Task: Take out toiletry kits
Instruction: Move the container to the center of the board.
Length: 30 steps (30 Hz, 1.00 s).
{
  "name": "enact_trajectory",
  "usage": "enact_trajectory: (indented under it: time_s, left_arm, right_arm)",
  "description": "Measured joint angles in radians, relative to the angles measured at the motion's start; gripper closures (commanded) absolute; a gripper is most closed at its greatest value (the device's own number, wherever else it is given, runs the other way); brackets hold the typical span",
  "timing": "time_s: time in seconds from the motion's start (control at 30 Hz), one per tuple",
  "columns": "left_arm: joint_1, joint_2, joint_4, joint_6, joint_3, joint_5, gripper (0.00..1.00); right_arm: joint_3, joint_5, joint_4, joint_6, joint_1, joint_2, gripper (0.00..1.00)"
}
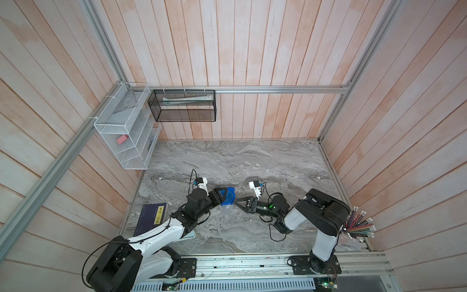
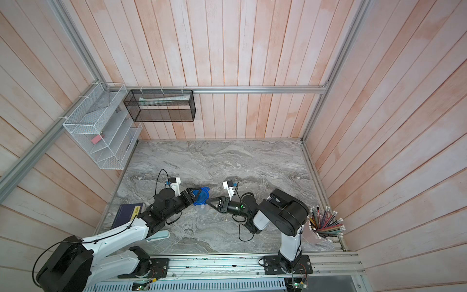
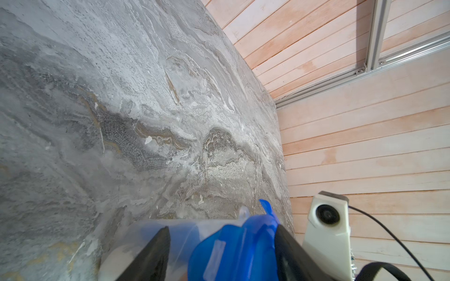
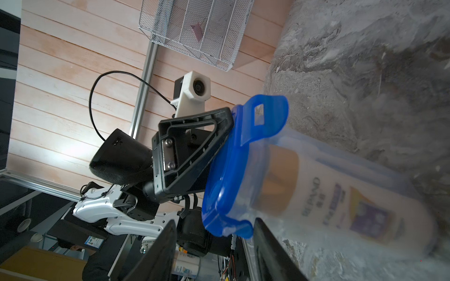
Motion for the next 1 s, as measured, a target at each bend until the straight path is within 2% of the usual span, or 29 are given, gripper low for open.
enact_trajectory:
  time_s: [0.67, 0.77, 1.0]
  left_arm:
    - [-0.026, 0.026, 0.037, -0.015, -0.001, 0.0, 0.35]
    - [-0.039, 0.028, 0.023, -0.014, 0.01, -0.014, 0.35]
    - [-0.119, 0.044, -0.079, -0.014, 0.074, -0.132, 0.36]
  right_arm:
    - [-0.053, 0.017, -0.058, -0.028, 0.013, -0.076, 0.56]
    - [-0.058, 0.018, -0.06, -0.032, 0.013, -0.077, 0.6]
    - [-0.079, 0.016, -0.055, -0.037, 0.013, -0.076, 0.77]
